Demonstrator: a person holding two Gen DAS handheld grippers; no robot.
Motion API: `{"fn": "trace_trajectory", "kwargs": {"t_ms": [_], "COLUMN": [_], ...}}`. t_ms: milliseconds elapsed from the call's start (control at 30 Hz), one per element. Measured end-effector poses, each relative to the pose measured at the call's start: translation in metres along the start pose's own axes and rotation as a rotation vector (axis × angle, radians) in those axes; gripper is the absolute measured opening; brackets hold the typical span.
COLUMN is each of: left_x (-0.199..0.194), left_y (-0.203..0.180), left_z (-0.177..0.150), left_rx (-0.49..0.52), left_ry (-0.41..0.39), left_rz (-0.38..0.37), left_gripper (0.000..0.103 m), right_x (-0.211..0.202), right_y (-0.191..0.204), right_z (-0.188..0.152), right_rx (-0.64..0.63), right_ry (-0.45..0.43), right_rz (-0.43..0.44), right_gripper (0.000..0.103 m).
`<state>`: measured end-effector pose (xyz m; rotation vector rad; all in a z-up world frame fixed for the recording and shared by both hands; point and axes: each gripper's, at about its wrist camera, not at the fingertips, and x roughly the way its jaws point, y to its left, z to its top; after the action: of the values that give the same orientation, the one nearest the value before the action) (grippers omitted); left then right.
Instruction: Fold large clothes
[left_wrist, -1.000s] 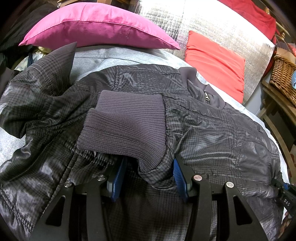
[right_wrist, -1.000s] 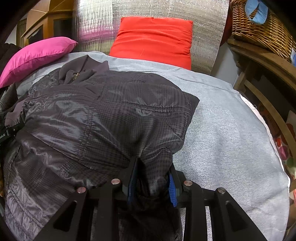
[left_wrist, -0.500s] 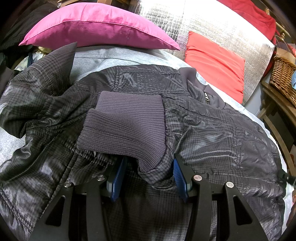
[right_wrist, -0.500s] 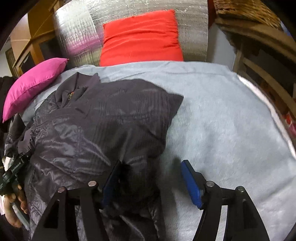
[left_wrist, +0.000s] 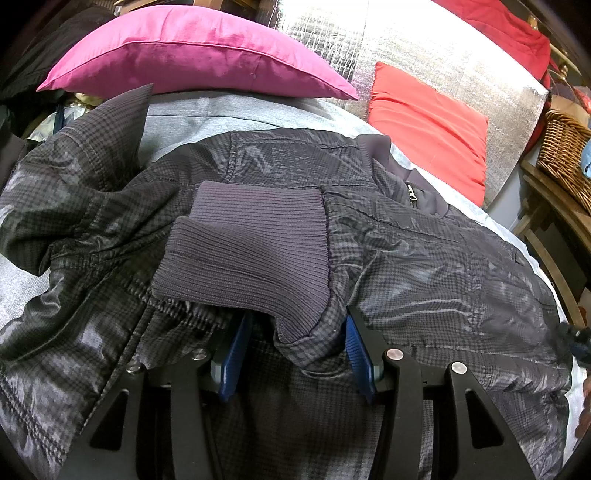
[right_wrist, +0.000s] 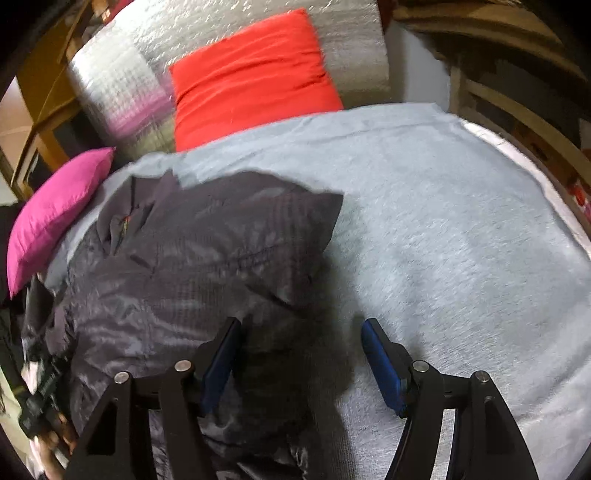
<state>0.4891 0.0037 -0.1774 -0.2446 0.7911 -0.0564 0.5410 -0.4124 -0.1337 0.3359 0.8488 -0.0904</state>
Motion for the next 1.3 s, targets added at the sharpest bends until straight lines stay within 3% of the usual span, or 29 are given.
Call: {"fn": "trace_trajectory", "kwargs": {"t_ms": [100,433,467,500,600,733,833,933,1033,1100,1133,1200,1267,1300], "left_x": [0.0,0.0,0.0,0.0,0.0,0.001,0.001,0.002,0.002,0.003,0.003,0.004,0.004,0.004], "left_y": [0.0,0.0,0.0,0.0,0.0,-0.002,-0.002,-0.003,-0.003,-0.003,-0.003,-0.003,-0.005,-0.007], "left_z": [0.0,0.0,0.0,0.0,0.0,0.0,0.0,0.001,0.001,0.001,0.001,0.002,0.003,0.004], "left_rx": [-0.001,-0.001,-0.001,-0.001,0.0,0.004,0.003,0.005,0.005,0.006,0.006,0.005,0.013,0.026], "left_ry": [0.0,-0.001,-0.001,-0.001,-0.001,0.0,0.0,0.0,0.001,0.002,0.002,0.003,0.009,0.016], "left_rz": [0.0,0.0,-0.001,-0.001,-0.001,-0.003,-0.004,-0.003,-0.003,-0.004,-0.005,-0.007,-0.005,0.0], "left_gripper": [0.052,0.052,0.052,0.052,0.052,0.055,0.055,0.055,0.055,0.055,0.055,0.055,0.058,0.062], "right_x": [-0.007,0.038,0.043,0.045,0.046,0.052,0.047,0.022,-0.022,-0.039,-0.043,-0.032,0.011,0.019], "right_y": [-0.002,0.001,0.002,0.005,0.017,0.017,0.029,0.03,0.037,0.046,0.052,0.062,0.055,0.051], "right_z": [0.009,0.033,0.034,0.032,0.034,0.033,0.027,0.025,0.014,0.002,-0.005,-0.018,-0.03,-0.032], "right_rx": [0.036,0.084,0.065,0.038,-0.034,-0.049,-0.121,-0.106,-0.088,-0.112,-0.133,-0.187,-0.16,-0.144], "right_ry": [-0.042,0.047,0.067,0.079,0.072,0.071,0.051,0.001,-0.101,-0.136,-0.148,-0.099,0.121,0.139], "right_rz": [0.015,0.074,0.074,0.074,0.016,-0.044,-0.108,-0.122,-0.071,-0.013,0.016,0.038,0.03,0.014], "right_gripper": [0.071,0.071,0.066,0.032,0.018,0.017,0.022,0.03,0.037,0.078,0.083,0.083,0.083,0.081]}}
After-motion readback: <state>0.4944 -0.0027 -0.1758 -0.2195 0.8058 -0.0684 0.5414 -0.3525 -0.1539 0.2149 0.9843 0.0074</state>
